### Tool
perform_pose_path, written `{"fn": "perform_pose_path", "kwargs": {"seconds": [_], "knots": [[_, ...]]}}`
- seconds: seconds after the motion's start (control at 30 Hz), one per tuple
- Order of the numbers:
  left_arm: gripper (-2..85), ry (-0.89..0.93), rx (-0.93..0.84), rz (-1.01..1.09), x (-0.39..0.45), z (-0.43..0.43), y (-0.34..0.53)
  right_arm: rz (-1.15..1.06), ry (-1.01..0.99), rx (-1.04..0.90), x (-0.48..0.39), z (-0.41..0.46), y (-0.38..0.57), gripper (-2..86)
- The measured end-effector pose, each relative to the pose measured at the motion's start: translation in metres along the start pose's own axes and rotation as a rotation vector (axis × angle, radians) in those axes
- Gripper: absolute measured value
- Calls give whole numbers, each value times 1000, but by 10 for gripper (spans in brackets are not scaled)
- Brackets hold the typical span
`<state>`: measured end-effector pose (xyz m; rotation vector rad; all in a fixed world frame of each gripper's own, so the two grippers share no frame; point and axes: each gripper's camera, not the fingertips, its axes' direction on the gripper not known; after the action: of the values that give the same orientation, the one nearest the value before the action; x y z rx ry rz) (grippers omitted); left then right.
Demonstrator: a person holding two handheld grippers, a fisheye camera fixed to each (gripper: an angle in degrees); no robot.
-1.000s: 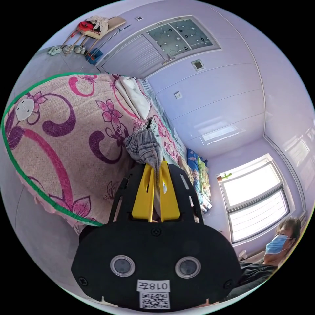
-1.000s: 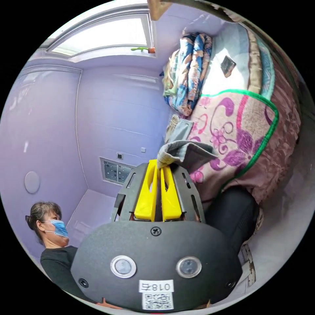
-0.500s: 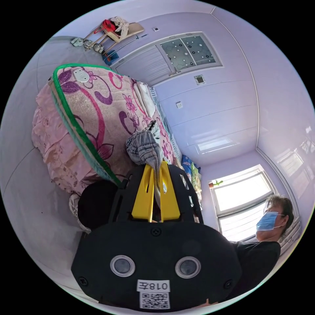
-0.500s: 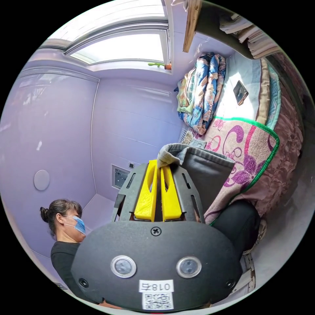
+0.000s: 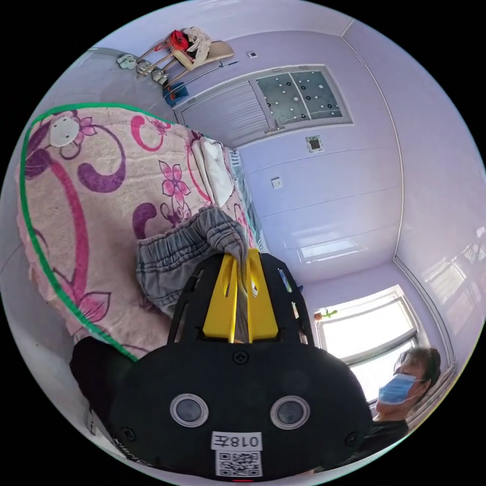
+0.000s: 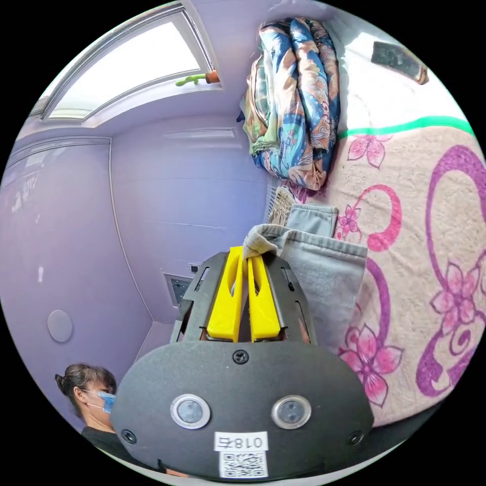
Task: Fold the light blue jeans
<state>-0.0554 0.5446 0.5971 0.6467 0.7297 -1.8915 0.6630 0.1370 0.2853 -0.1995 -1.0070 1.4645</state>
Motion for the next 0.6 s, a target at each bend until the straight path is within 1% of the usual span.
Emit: {"fn": "perform_pose_path", "kwargs": {"seconds": [0.03, 0.1, 0.13, 0.17, 0.23, 0.33, 0.43, 0.47, 0.53, 0.6], "knots": [[-6, -2, 4, -50, -4, 23, -11, -8, 11, 5, 0, 18, -6, 0], [-4, -32, 17, -135, -15, 55, -24, -25, 106, 9, 8, 89, -28, 0], [-1, -56, 32, -198, -24, 73, -29, -15, 132, 9, 13, 105, -32, 0], [1, -67, 38, -222, -28, 80, -31, 11, 185, 9, 23, 134, -38, 0], [12, -86, 59, -280, -37, 101, -36, 56, 222, -31, 38, 172, -45, 1], [17, -123, 68, -261, -29, 108, -42, 36, 266, -52, 37, 215, -51, 1], [17, -125, 76, -220, -21, 102, -48, -52, 273, -75, 19, 247, -58, 2], [19, -121, 81, -220, -21, 101, -50, -85, 309, -85, 12, 260, -63, 3], [27, -110, 87, -247, -31, 104, -55, -100, 353, -87, 12, 282, -70, 4], [36, -92, 112, -287, -41, 111, -55, -70, 386, -112, 29, 315, -78, 9]]}}
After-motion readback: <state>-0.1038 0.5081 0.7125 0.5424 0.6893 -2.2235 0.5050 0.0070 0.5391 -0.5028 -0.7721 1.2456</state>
